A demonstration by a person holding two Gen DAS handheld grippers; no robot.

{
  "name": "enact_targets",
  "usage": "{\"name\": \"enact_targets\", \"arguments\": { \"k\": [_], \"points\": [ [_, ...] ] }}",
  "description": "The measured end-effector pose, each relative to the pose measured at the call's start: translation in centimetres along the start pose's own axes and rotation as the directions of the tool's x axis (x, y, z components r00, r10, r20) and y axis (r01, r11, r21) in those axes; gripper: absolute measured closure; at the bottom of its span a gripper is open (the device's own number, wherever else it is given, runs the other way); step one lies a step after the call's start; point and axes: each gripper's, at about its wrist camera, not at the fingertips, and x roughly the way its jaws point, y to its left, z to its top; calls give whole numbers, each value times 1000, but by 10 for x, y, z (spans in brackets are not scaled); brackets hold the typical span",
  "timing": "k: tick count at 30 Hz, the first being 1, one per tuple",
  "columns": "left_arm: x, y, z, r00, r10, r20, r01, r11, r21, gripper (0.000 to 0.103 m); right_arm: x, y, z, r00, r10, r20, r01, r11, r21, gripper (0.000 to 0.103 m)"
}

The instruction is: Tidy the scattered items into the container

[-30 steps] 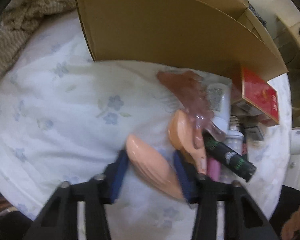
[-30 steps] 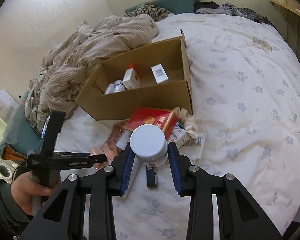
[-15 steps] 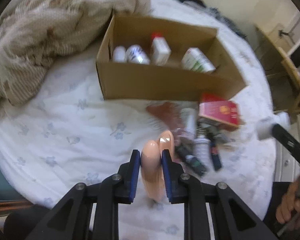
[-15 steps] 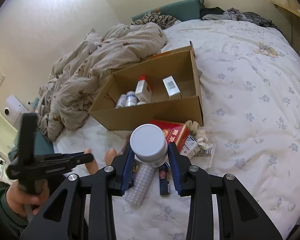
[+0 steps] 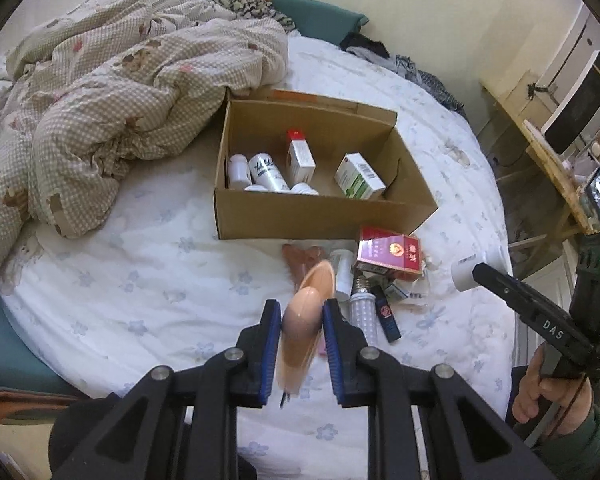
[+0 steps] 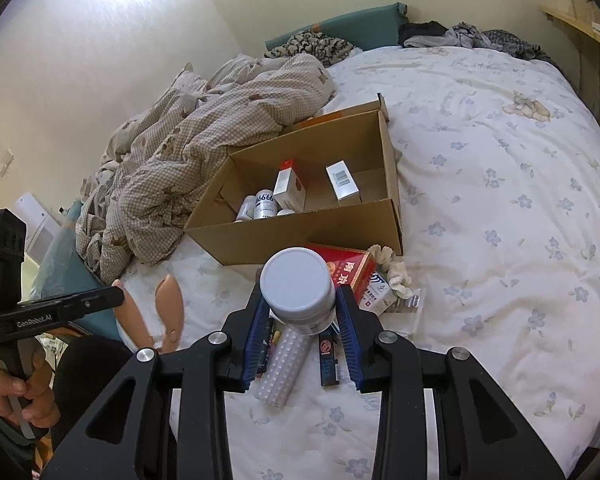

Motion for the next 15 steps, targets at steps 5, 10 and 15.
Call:
{"name": "enact_targets", "arguments": {
  "k": [5, 10, 15],
  "points": [
    [-11, -7, 7, 999, 3, 47, -5, 999, 53, 82, -6, 2, 0, 1000, 1, 25, -1, 1000, -5, 66],
    [-11, -10, 21, 997, -24, 74, 18, 997, 73, 103, -1, 8, -2, 1000, -6, 17, 7, 999, -35, 66],
    [-4, -14, 45, 995, -46, 94, 36, 994, 103, 103, 7, 6, -3, 1000, -16, -2, 16, 999, -33, 66]
  ]
}}
